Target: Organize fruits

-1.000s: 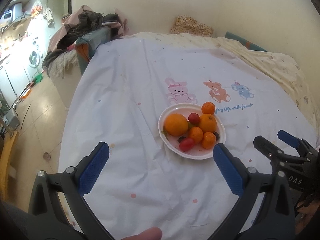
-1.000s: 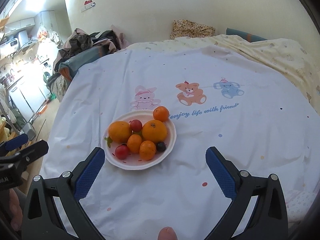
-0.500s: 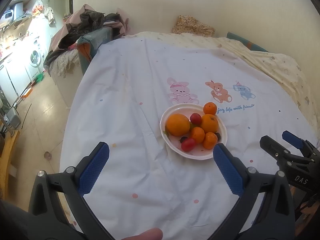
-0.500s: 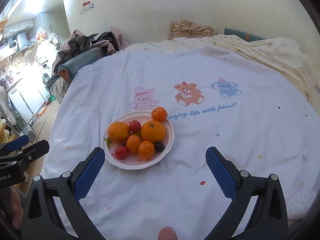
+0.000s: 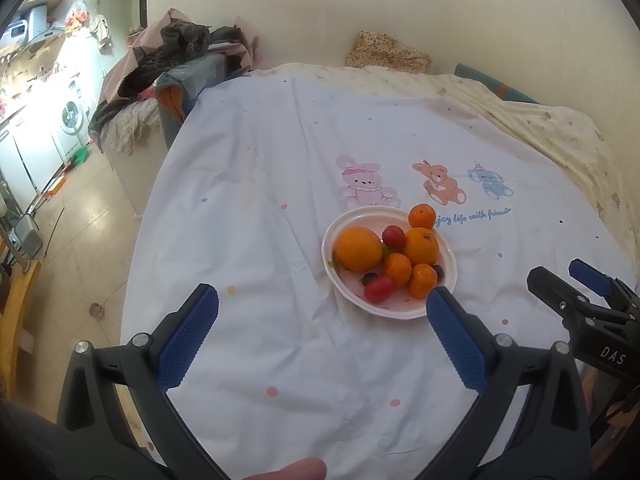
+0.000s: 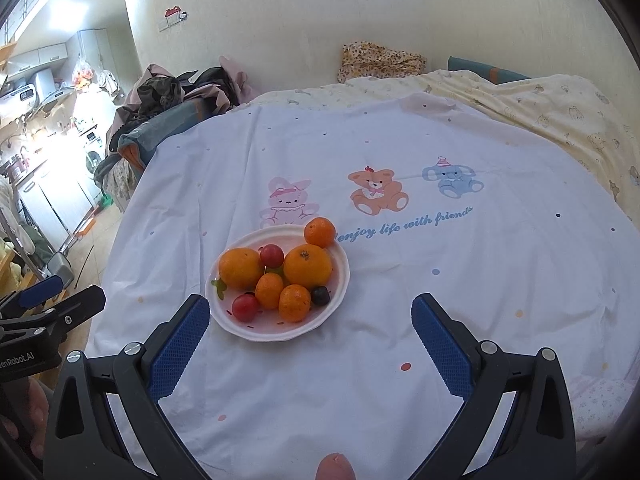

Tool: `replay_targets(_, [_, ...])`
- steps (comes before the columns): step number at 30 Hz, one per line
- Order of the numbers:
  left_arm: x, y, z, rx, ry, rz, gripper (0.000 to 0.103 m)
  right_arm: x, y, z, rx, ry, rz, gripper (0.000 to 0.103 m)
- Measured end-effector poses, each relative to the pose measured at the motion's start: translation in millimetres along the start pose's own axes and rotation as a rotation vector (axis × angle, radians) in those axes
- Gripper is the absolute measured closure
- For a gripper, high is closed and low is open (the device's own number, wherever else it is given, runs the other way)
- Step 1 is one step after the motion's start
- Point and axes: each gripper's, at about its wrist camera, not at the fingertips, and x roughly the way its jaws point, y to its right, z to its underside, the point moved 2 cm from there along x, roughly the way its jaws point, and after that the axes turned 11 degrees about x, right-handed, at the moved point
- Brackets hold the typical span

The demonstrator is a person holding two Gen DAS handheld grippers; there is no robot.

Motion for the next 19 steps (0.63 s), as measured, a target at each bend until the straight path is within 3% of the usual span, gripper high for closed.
replay_targets(19, [-0.5, 1.5, 2.3, 0.004, 0.008, 0.015, 0.0, -2.1, -8.9, 3.2, -0.028, 0.001, 0.006, 0.0])
